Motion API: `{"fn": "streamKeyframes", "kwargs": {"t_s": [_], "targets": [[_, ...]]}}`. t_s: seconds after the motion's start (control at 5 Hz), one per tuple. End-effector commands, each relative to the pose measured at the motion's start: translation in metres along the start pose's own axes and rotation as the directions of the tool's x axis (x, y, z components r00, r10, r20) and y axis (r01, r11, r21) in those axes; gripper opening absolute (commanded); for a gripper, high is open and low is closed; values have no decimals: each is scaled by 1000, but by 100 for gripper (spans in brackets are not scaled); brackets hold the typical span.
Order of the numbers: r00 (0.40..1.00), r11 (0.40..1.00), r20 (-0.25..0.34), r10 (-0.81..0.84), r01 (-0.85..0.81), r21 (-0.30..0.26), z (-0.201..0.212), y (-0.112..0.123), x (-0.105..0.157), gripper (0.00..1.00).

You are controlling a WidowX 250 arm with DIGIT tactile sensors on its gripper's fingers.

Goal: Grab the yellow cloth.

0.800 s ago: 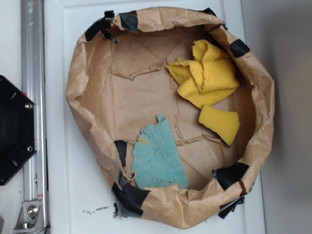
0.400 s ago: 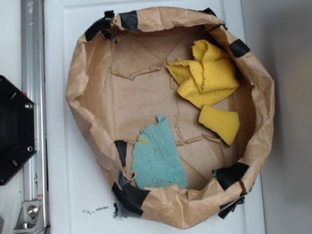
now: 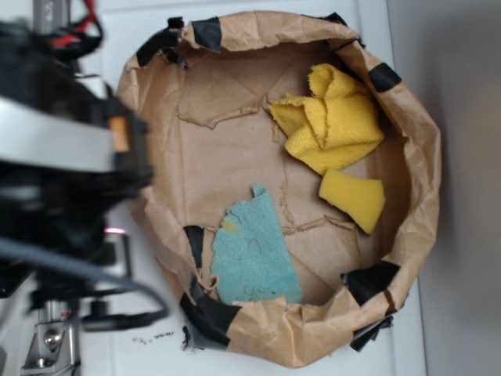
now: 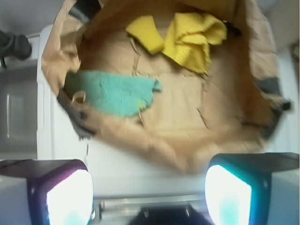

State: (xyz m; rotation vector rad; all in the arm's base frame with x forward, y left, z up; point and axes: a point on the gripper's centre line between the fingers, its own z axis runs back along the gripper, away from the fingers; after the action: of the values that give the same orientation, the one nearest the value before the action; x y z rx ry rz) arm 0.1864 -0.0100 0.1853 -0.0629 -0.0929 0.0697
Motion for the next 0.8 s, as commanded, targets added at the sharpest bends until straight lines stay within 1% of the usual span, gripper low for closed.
{"fn": "streamKeyframes", "kwargs": {"t_s": [0.0, 0.2, 0.4, 0.6], "targets": [[950, 957, 141, 280, -289, 42, -47, 11, 70, 100], [857, 853, 150, 493, -511, 112, -56, 34, 86, 100], [703, 698, 91, 705, -711, 86, -59, 59, 81, 100], [703, 698, 91, 705, -711, 86, -59, 59, 81, 100]]}}
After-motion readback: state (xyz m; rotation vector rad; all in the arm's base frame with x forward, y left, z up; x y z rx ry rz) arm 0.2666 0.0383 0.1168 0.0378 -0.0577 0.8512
